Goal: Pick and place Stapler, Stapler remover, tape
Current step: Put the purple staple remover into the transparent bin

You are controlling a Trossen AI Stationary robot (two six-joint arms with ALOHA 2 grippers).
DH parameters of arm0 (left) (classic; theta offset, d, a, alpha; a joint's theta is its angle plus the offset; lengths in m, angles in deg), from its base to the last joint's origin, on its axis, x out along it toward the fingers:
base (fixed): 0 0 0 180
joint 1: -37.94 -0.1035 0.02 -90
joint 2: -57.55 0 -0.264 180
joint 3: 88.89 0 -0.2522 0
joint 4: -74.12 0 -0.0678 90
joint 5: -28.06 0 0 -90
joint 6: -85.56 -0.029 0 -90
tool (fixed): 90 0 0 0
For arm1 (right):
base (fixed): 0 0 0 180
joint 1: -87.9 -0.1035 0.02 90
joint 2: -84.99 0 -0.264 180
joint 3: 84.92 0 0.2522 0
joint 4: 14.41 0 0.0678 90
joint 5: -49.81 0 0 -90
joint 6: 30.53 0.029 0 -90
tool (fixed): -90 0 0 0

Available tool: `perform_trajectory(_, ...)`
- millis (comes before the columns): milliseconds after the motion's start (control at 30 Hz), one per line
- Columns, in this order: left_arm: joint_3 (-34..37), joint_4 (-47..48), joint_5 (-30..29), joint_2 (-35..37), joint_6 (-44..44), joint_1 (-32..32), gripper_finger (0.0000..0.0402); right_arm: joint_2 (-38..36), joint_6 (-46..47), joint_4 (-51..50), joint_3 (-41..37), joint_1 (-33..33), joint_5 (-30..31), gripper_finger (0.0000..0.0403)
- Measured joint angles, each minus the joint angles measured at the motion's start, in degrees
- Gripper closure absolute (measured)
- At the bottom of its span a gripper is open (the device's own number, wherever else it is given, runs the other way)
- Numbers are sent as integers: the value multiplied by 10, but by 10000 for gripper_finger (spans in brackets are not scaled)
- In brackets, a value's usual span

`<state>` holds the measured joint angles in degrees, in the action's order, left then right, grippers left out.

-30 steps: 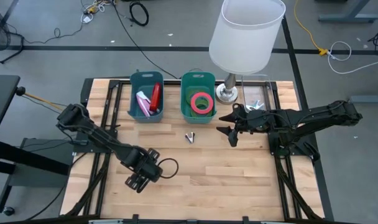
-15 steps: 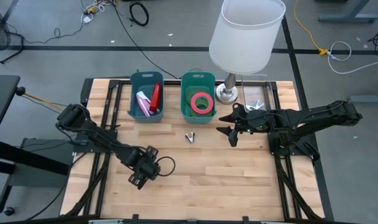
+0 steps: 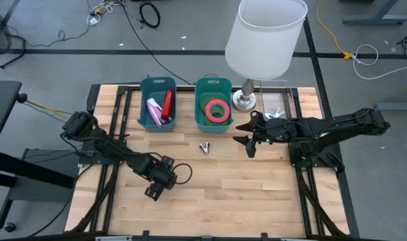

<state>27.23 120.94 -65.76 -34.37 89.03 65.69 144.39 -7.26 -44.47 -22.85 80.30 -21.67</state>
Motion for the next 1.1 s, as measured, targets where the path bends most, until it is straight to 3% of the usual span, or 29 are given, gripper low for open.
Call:
perform_trajectory(767,0,-18,45,-15,-22,-19,118,0,0,-1,0,0,0,163)
perform_trajectory(1100,0,-19,47,-15,-12,-19,193,0,-4,-1,0,0,1,163)
